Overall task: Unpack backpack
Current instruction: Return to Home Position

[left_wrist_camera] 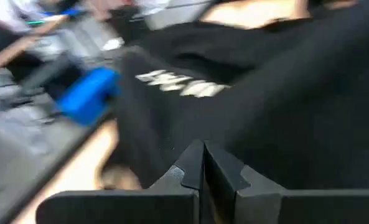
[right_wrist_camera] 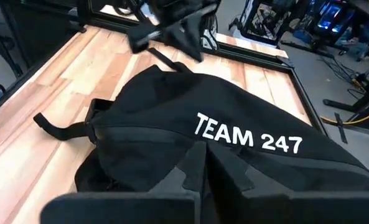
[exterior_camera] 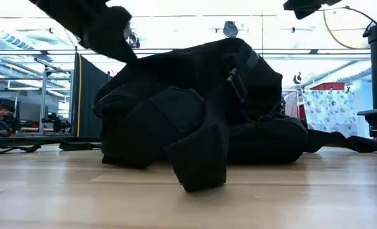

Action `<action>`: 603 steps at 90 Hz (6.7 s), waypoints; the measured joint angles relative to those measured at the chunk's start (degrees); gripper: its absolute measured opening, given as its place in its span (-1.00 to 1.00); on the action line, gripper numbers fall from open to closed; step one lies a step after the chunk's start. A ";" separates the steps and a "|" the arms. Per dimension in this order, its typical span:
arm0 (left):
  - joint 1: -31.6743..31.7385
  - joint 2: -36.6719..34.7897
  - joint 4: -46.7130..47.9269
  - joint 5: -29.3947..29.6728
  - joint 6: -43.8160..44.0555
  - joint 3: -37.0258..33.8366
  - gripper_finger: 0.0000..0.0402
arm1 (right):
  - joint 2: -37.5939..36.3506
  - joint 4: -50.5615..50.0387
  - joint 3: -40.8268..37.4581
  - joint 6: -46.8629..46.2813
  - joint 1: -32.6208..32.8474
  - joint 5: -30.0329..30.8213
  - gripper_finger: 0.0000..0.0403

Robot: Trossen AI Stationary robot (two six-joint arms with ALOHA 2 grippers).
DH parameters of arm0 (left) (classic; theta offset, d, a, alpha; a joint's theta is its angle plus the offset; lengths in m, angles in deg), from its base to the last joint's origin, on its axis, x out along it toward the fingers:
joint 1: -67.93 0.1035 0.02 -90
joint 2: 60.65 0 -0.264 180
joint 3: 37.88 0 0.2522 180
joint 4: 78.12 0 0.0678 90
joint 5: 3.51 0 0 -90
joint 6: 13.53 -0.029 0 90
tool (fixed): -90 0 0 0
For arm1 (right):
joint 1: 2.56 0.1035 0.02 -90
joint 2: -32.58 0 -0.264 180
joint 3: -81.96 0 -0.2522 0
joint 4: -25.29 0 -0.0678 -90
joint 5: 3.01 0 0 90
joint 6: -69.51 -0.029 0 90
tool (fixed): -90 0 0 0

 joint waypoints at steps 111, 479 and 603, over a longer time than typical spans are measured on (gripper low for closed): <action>10.10 -34.85 -57.18 -49.97 -26.11 -40.84 -1.00 | -0.02 -2.93 0.00 -3.43 0.02 0.09 -1.00; 29.42 -84.87 -20.67 -62.07 -27.63 -49.76 -1.00 | -0.01 -1.20 0.00 0.85 0.00 0.11 -1.00; 29.03 -84.78 -20.33 -62.59 -24.61 -49.76 -1.00 | -17.26 15.63 -25.29 -11.65 -5.51 -6.17 -1.00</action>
